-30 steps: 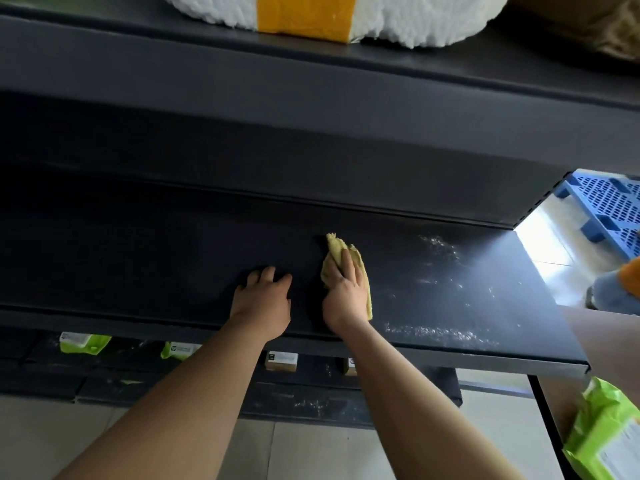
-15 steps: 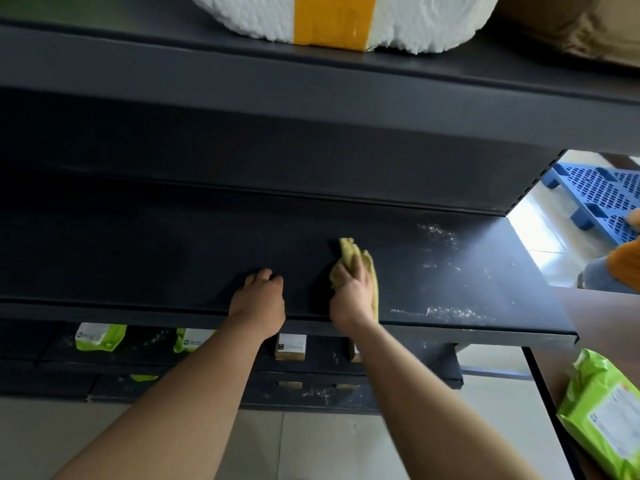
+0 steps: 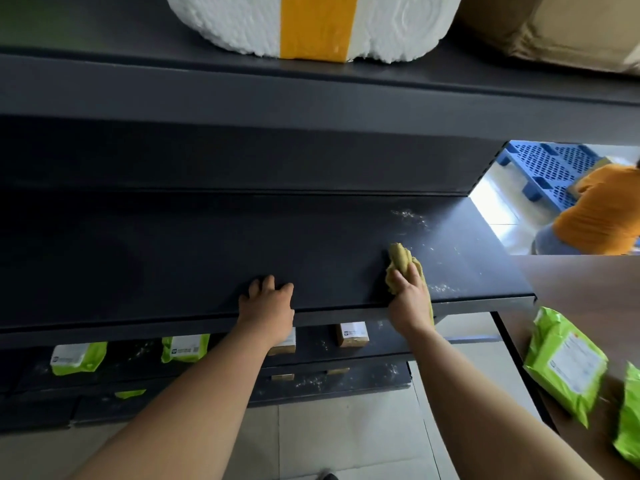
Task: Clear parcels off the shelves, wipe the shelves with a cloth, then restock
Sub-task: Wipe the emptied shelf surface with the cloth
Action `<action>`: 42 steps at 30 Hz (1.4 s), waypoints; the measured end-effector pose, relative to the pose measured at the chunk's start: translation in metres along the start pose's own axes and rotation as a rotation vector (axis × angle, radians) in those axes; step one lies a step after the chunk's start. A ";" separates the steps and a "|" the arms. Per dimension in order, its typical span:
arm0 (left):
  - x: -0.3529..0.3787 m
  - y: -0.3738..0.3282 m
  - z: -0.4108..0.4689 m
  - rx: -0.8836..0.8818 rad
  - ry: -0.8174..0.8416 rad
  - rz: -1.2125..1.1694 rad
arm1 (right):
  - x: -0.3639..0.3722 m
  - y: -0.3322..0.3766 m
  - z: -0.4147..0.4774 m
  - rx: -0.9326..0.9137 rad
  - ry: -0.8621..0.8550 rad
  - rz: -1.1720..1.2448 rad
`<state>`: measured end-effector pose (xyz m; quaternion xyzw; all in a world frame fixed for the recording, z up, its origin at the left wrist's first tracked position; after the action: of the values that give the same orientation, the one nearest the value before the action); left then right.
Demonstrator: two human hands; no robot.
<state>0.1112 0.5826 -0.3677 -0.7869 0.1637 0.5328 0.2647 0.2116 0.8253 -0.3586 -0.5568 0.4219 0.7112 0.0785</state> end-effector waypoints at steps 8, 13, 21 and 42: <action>0.006 -0.042 0.022 0.054 -0.024 -0.017 | 0.045 0.039 -0.028 -0.266 0.120 -0.092; 0.015 -0.098 0.044 0.066 -0.003 -0.055 | 0.016 -0.003 0.004 -0.276 0.150 -0.116; 0.027 -0.153 0.073 -0.055 0.001 -0.026 | -0.045 -0.106 0.062 -0.254 0.103 -0.052; 0.020 -0.166 0.102 -0.205 -0.061 -0.001 | -0.022 -0.069 0.146 -0.364 0.197 -0.109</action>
<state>0.1315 0.7771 -0.3754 -0.7934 0.0997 0.5703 0.1877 0.1540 0.9772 -0.3717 -0.6508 0.2614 0.7124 -0.0268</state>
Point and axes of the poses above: each hand's wrist, its own z-axis towards the middle knuckle, its own x-axis out of the palm, y = z × x, the point moved 9 cm from there along z, towards the middle knuckle, and after that the axes turned 6 degrees about x, right-handed, at the moved point
